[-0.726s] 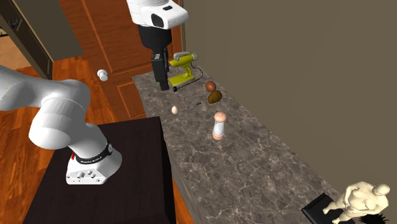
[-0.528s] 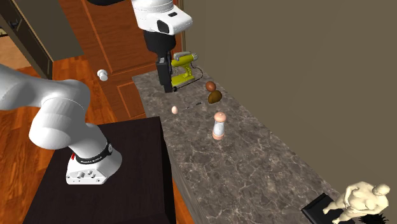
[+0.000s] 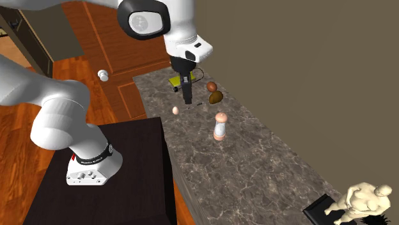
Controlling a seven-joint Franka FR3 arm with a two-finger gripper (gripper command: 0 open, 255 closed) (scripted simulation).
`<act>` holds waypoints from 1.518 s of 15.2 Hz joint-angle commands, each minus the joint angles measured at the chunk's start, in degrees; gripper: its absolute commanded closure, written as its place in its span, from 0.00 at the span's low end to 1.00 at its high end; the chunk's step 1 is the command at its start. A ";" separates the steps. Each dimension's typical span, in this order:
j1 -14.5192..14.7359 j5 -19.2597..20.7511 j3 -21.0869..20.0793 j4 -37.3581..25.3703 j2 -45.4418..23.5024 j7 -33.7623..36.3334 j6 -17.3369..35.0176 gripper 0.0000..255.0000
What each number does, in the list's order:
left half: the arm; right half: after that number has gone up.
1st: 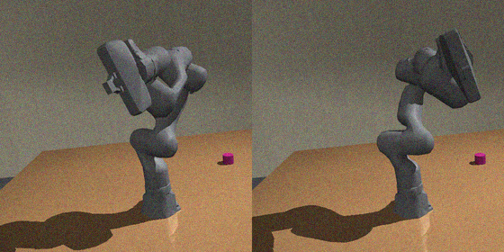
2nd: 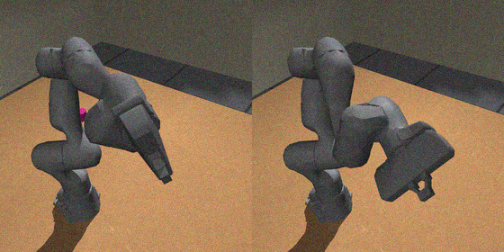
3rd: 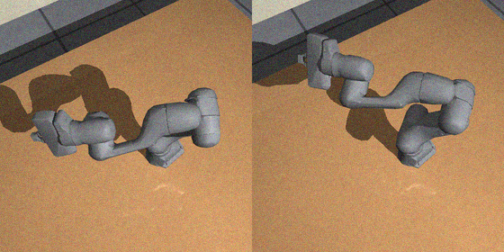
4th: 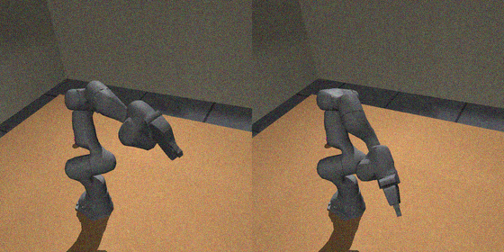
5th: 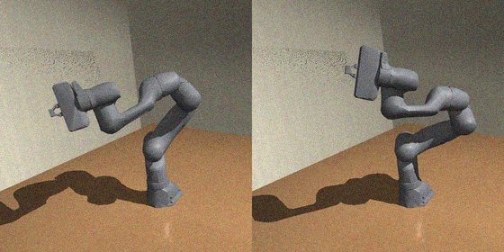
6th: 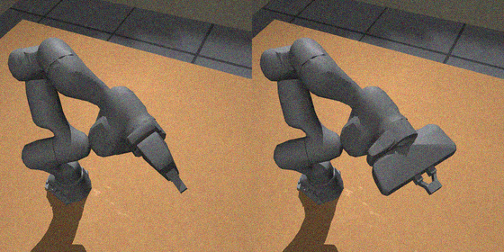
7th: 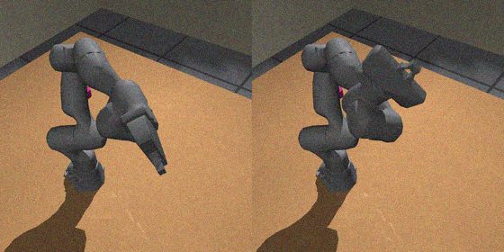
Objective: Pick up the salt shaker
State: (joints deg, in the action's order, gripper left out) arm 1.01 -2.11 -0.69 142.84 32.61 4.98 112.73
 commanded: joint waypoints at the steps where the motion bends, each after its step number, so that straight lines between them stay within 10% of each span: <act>1: 0.60 -0.89 -0.40 0.77 -3.47 0.22 4.37 0.00; 23: 6.04 -9.79 -4.99 -15.89 -50.59 -1.23 35.28 0.00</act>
State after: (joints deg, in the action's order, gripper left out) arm 6.91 -11.65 -5.45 128.49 -15.88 3.84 147.39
